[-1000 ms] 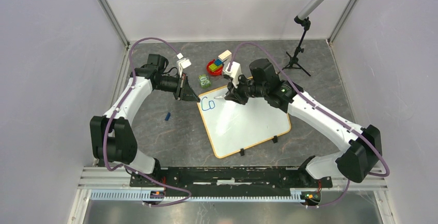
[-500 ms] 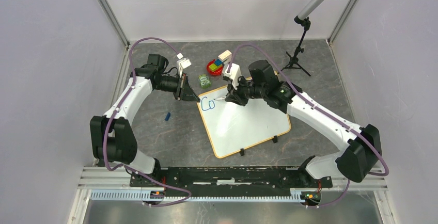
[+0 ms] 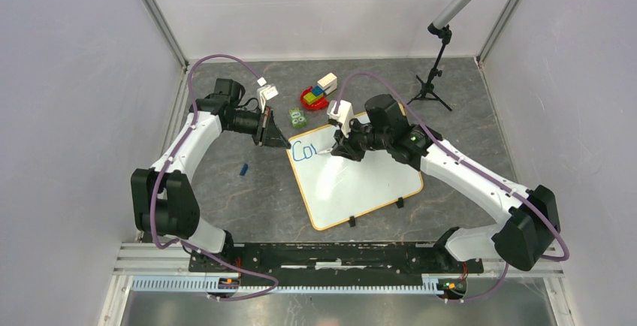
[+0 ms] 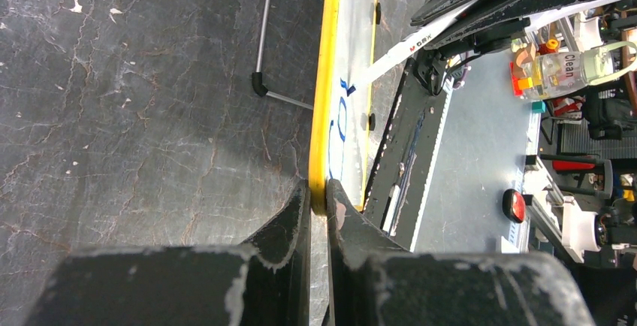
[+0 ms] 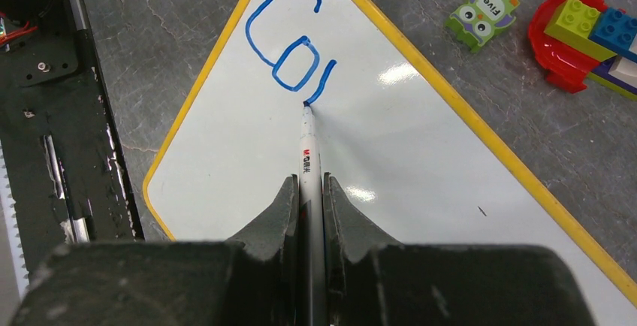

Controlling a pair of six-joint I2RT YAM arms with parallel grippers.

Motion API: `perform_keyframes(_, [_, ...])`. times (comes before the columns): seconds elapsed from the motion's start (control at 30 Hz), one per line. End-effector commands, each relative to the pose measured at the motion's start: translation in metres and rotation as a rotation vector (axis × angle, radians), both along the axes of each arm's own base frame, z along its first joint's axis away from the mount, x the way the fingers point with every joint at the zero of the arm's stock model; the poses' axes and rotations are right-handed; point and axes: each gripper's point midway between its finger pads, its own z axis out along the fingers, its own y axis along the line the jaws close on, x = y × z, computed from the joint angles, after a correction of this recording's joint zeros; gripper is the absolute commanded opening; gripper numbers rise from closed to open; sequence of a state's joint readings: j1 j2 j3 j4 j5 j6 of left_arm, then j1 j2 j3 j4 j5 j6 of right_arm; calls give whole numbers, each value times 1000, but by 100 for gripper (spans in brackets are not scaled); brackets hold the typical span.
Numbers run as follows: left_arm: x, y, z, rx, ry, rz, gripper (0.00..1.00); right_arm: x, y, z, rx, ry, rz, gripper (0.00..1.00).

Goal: Write a sentence on the whiteboard

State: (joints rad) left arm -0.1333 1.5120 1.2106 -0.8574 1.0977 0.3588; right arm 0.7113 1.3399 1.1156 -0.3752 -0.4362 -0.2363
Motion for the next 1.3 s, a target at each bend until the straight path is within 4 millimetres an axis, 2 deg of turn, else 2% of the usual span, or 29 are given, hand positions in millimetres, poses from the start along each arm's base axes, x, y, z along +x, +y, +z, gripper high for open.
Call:
perform_keyframes(0.0, [-7,-10,5,-9,-7,-38,2,6,-10,-5,-39,-27,-30,0])
perform_keyframes(0.3, [-7,-10,6,-11,-9,-39,2,25,-19,18,-38,-77,-74,0])
perform_keyframes(0.9, [-7,-10,6,-9,-8,-38,2,38,-8,40,30,-105,-89,0])
perform_keyframes(1.03, [-6,-10,6,-10,-9,-37,2,36,-8,34,26,-88,-81,0])
perform_keyframes(1.27, [-6,-10,6,-9,-11,-38,3,21,-14,10,-5,-33,-62,0])
